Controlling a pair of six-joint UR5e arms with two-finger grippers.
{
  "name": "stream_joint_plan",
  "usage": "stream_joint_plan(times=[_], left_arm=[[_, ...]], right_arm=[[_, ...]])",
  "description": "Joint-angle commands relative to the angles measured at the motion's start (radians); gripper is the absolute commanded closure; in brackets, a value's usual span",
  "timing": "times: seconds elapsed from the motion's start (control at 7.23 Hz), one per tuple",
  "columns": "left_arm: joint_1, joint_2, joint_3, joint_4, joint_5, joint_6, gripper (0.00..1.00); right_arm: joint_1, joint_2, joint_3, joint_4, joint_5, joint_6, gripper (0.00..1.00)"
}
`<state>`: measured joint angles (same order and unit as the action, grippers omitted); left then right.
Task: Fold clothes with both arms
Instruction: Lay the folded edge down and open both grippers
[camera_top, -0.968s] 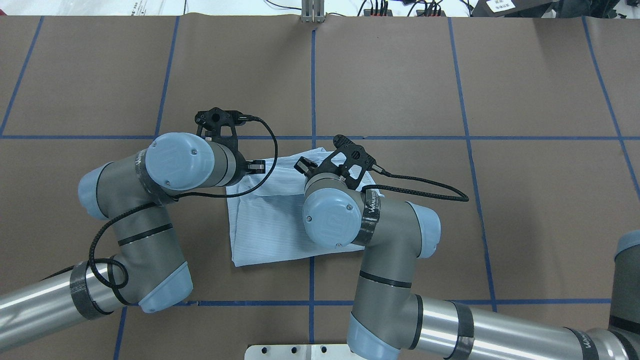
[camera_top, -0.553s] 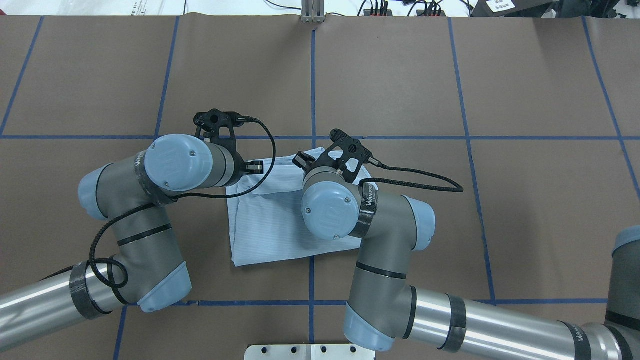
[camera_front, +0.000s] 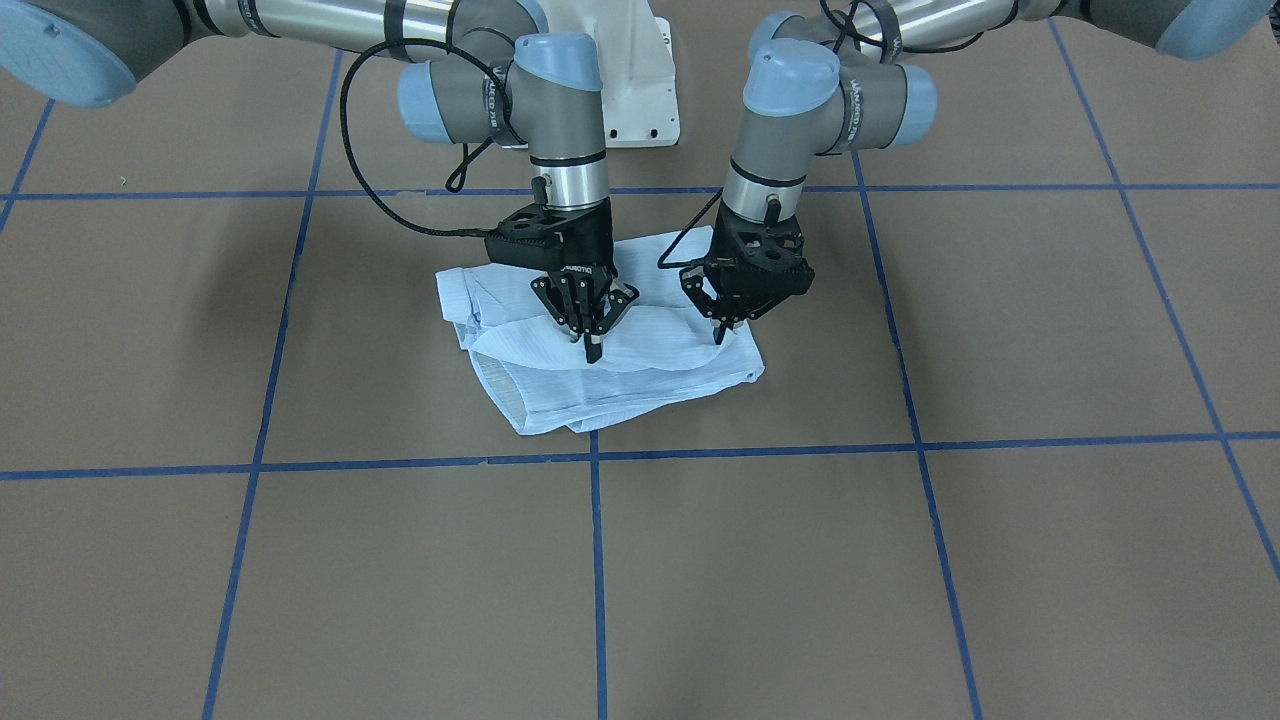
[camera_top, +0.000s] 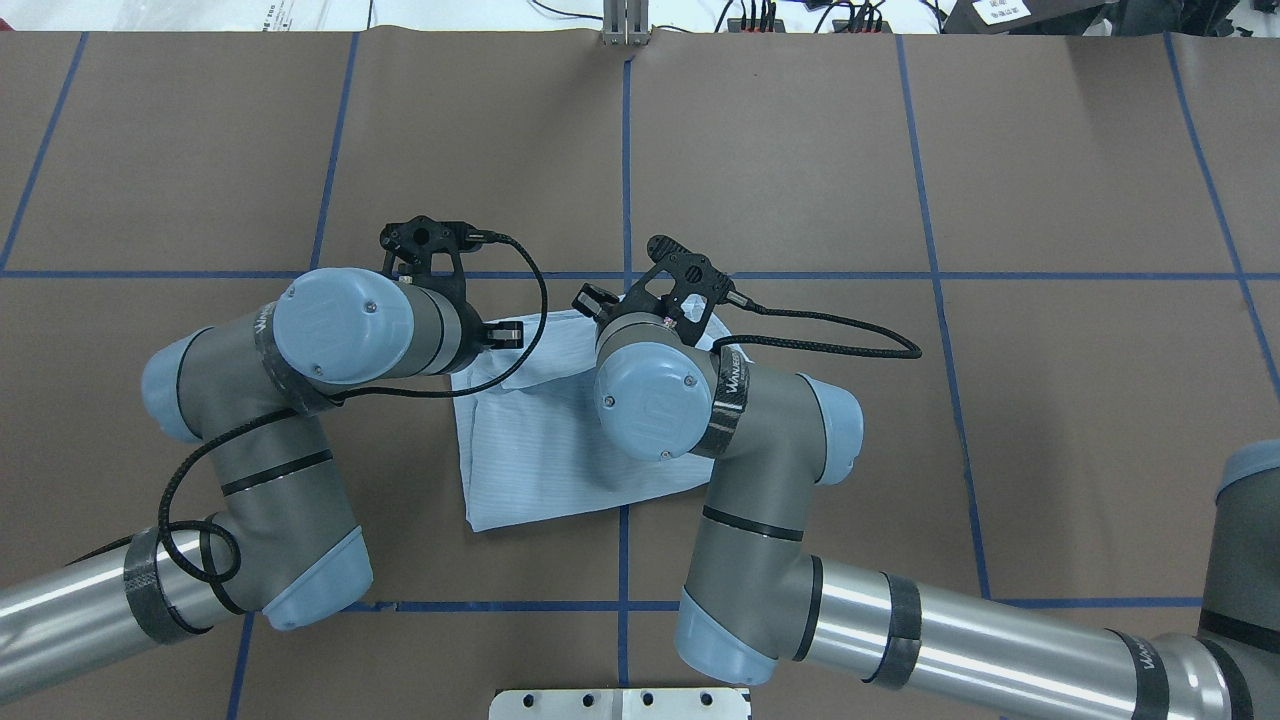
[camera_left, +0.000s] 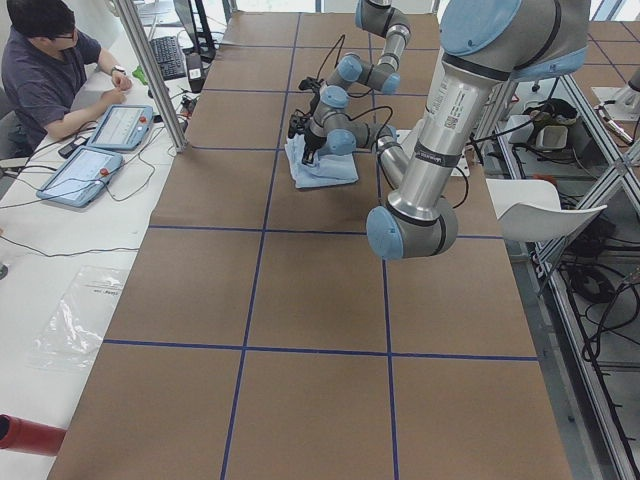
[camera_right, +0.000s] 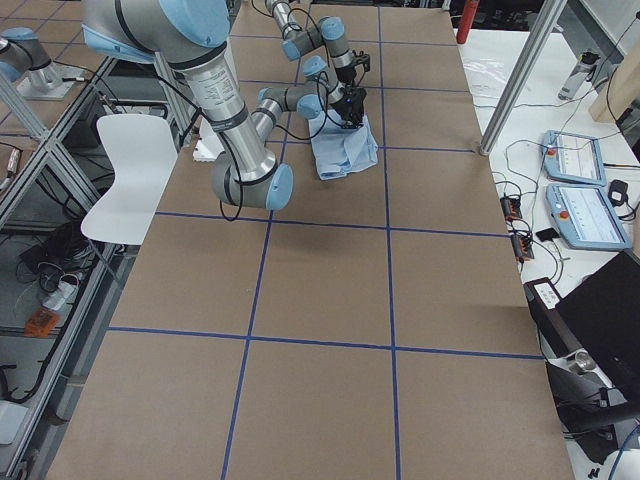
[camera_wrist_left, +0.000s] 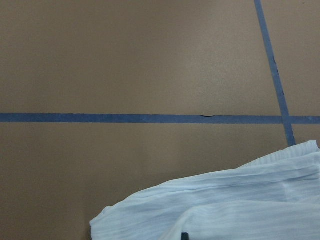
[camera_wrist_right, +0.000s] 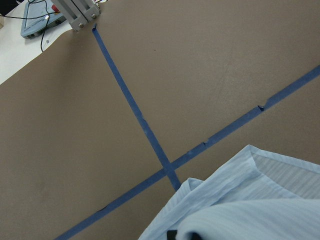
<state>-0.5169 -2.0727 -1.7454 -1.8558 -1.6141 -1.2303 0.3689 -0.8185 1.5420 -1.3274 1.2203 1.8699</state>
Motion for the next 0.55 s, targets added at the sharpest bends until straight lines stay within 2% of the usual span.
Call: stream_joint_plan(times=[0.0,0.28,0.41], left_arm=[[0.000,0.011,-0.002,0.000,0.005,0.029,0.01],[-0.009,0.040,-0.103,0.004,-0.003,0.133,0.00],[-0.008,0.057,-0.114,0.003,-0.004,0.134,0.00]], right_arm=[[0.001,0.019,-0.042,0.023,-0.013,-0.094,0.01],[0.025,0.036,-0.019,0.024,0.030,-0.159,0.00],[0.056,0.022,0.016,0.019,0.107,-0.190,0.00]])
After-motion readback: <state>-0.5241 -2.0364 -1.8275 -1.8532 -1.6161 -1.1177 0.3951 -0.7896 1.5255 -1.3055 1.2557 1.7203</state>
